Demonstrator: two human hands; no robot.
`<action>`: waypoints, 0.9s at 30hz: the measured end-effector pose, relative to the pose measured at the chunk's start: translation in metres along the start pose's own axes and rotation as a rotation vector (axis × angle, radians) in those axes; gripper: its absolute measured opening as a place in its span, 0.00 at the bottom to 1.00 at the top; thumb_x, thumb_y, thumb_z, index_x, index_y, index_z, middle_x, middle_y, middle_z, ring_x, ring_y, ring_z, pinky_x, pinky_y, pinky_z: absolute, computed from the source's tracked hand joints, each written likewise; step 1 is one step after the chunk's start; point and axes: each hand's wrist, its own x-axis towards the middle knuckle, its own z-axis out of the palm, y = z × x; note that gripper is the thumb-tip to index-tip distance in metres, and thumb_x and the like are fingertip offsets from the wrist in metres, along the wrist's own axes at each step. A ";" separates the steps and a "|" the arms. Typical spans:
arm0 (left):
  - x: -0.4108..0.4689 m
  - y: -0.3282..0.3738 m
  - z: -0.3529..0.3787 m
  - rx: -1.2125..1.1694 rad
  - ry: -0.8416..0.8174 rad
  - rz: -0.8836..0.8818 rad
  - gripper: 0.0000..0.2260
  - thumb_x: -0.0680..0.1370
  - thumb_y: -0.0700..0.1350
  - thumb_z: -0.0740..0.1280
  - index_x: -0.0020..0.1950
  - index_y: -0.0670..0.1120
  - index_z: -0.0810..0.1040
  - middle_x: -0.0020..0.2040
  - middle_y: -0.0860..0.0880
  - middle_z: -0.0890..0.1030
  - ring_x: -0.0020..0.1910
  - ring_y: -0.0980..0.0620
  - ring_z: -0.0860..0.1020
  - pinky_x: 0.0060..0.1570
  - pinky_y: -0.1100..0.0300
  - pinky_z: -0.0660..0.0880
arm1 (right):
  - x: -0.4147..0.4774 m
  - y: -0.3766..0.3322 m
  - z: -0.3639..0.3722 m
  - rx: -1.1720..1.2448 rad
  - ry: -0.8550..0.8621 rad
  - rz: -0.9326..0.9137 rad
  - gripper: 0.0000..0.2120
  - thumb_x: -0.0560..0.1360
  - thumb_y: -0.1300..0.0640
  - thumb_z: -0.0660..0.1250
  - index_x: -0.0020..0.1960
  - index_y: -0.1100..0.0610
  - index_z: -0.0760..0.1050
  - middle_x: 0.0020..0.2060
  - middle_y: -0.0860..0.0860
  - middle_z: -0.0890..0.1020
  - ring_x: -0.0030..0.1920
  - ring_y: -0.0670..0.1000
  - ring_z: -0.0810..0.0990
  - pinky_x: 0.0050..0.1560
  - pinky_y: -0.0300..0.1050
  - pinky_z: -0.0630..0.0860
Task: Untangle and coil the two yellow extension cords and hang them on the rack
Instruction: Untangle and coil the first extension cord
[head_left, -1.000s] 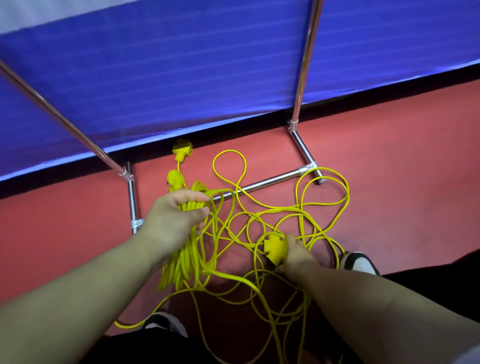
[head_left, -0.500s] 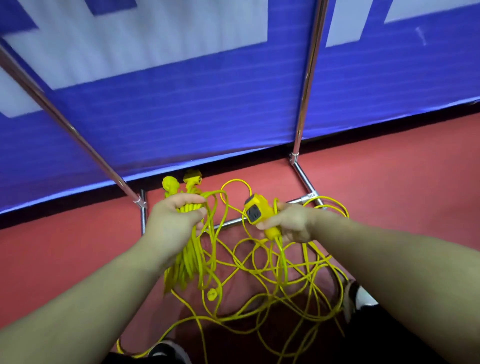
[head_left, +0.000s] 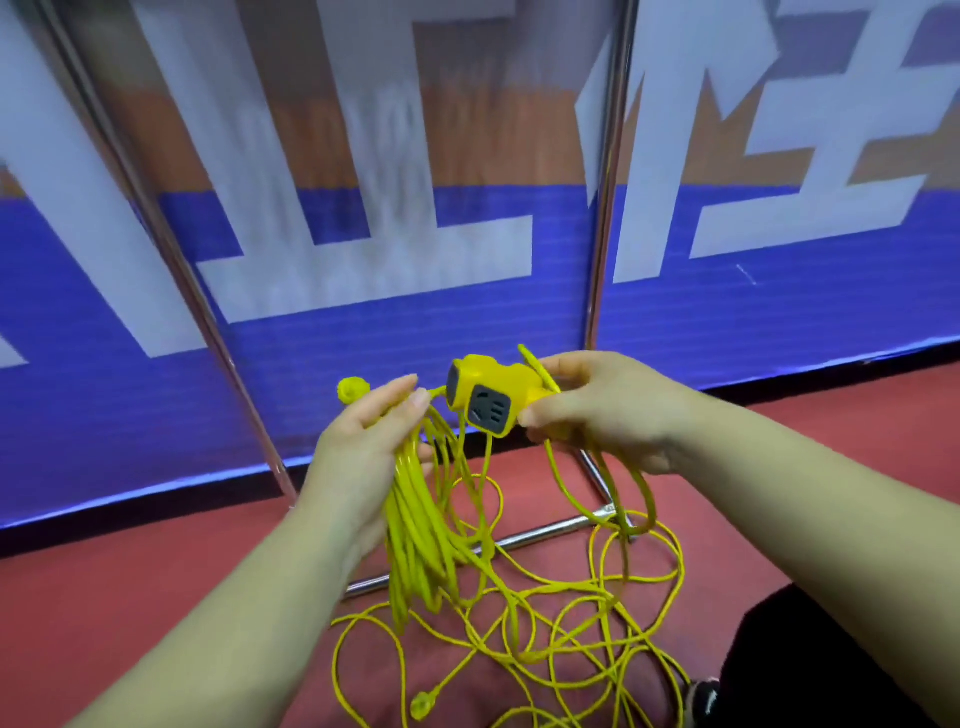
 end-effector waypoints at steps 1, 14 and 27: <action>-0.003 0.004 0.001 -0.003 -0.009 0.015 0.11 0.78 0.45 0.70 0.60 0.52 0.81 0.34 0.50 0.81 0.29 0.51 0.76 0.29 0.59 0.76 | -0.002 -0.001 0.001 0.040 0.012 0.009 0.19 0.73 0.66 0.73 0.63 0.62 0.75 0.43 0.59 0.84 0.41 0.54 0.83 0.36 0.40 0.75; -0.006 0.001 -0.002 0.080 0.017 0.071 0.09 0.77 0.40 0.71 0.57 0.48 0.82 0.34 0.49 0.80 0.30 0.50 0.75 0.33 0.58 0.74 | 0.002 -0.006 -0.011 0.432 -0.117 0.037 0.19 0.73 0.61 0.69 0.64 0.58 0.75 0.49 0.56 0.77 0.33 0.46 0.74 0.27 0.34 0.67; -0.019 -0.021 0.027 0.213 -0.133 -0.065 0.02 0.74 0.42 0.76 0.46 0.47 0.87 0.33 0.45 0.79 0.33 0.49 0.77 0.34 0.57 0.76 | 0.028 -0.012 0.012 0.818 0.252 -0.023 0.14 0.84 0.51 0.60 0.53 0.58 0.80 0.49 0.56 0.83 0.46 0.50 0.85 0.37 0.40 0.78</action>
